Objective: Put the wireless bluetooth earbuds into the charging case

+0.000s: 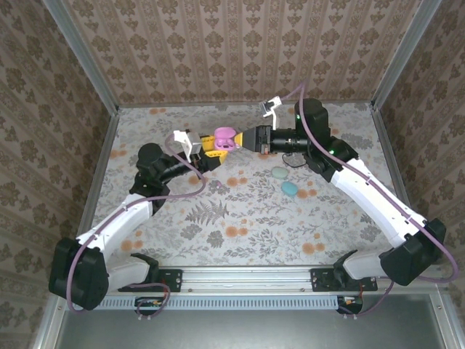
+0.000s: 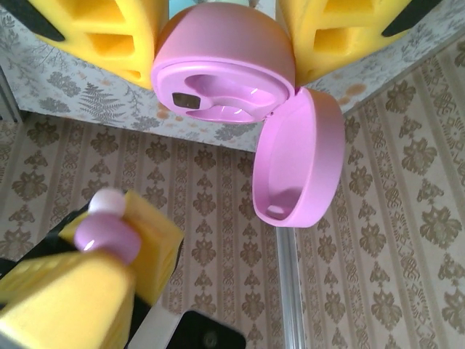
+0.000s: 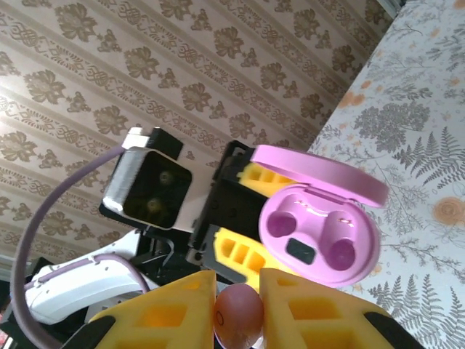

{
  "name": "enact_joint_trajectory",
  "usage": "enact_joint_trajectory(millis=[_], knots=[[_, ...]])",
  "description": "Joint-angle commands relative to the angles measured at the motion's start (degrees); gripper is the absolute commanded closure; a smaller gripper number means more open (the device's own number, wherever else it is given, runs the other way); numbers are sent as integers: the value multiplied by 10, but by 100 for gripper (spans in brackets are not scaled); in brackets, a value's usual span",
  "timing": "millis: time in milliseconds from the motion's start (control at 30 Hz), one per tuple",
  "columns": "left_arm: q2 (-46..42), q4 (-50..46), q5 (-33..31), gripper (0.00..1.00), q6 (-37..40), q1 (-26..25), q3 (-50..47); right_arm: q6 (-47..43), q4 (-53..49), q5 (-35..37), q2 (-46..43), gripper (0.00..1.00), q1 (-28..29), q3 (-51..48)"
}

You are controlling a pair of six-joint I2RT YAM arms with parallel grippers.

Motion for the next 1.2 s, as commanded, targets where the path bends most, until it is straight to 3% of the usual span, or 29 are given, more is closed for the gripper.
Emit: enact_joint_trajectory(millis=[0, 567, 767, 1167], knots=[[-1, 42, 28, 67, -32, -2, 21, -24, -15, 21, 3, 77, 3, 16], [-4, 38, 42, 67, -48, -21, 35, -20, 14, 36, 17, 77, 20, 27], [-7, 39, 41, 67, -50, -21, 33, -59, -50, 82, 18, 78, 19, 41], [-4, 56, 36, 67, -67, -21, 34, -44, -43, 51, 43, 77, 20, 43]])
